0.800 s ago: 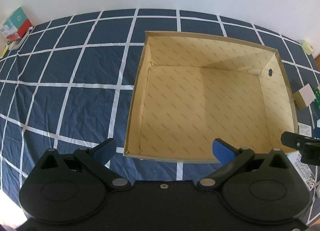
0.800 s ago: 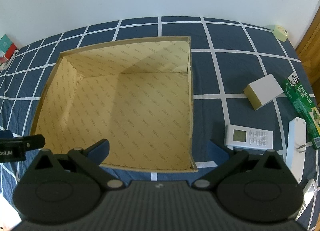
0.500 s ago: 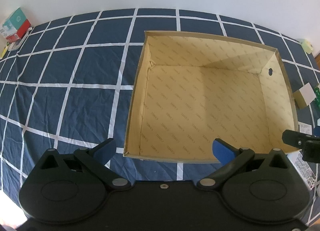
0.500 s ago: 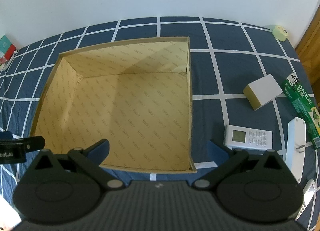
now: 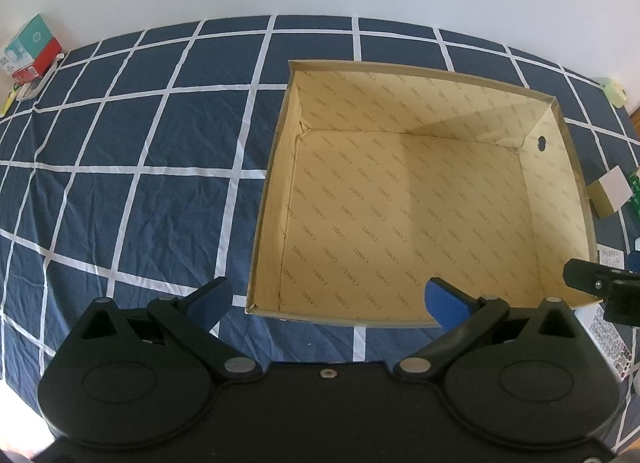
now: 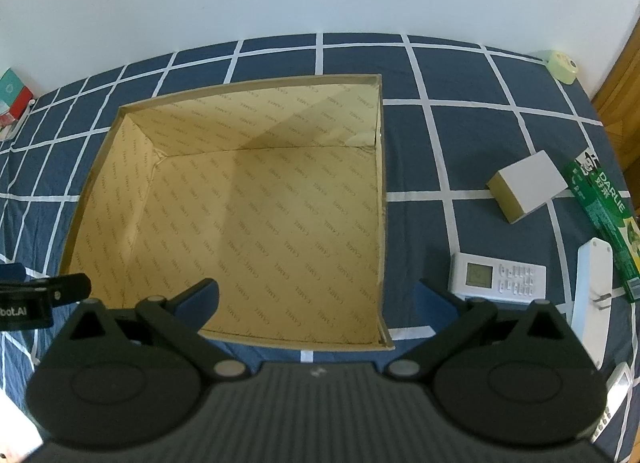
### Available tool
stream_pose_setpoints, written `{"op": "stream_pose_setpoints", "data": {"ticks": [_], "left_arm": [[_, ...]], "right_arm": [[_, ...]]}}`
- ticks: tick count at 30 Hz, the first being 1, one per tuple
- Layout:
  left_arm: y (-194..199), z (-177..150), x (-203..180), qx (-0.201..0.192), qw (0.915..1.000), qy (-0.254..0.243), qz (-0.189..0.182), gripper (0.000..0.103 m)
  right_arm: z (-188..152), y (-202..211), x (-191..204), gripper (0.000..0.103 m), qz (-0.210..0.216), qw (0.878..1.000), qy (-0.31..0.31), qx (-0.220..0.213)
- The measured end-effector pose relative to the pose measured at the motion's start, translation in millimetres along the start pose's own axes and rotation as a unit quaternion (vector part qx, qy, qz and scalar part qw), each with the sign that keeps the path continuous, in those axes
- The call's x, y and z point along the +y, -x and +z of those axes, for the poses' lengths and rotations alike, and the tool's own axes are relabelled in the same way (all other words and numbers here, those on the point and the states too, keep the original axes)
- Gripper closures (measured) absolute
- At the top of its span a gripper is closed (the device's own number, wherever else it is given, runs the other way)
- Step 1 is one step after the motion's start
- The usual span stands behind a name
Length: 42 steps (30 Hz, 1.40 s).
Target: Organize objects
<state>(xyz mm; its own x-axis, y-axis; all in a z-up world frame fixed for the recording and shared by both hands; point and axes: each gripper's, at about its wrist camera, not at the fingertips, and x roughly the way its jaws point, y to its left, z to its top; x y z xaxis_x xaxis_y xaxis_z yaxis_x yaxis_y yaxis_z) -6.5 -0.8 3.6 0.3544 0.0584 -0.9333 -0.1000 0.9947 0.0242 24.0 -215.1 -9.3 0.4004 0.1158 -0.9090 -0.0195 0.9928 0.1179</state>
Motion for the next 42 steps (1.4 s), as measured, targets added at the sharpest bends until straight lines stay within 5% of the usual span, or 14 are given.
{"op": "stream_pose_setpoints", "data": {"ticks": [42], "left_arm": [[-0.2, -0.9, 1.1, -0.001, 1.0, 0.009, 0.003, 0.0]], "right_arm": [[-1.3, 3.5, 1.3, 0.0, -0.007, 1.0, -0.024, -0.007]]}}
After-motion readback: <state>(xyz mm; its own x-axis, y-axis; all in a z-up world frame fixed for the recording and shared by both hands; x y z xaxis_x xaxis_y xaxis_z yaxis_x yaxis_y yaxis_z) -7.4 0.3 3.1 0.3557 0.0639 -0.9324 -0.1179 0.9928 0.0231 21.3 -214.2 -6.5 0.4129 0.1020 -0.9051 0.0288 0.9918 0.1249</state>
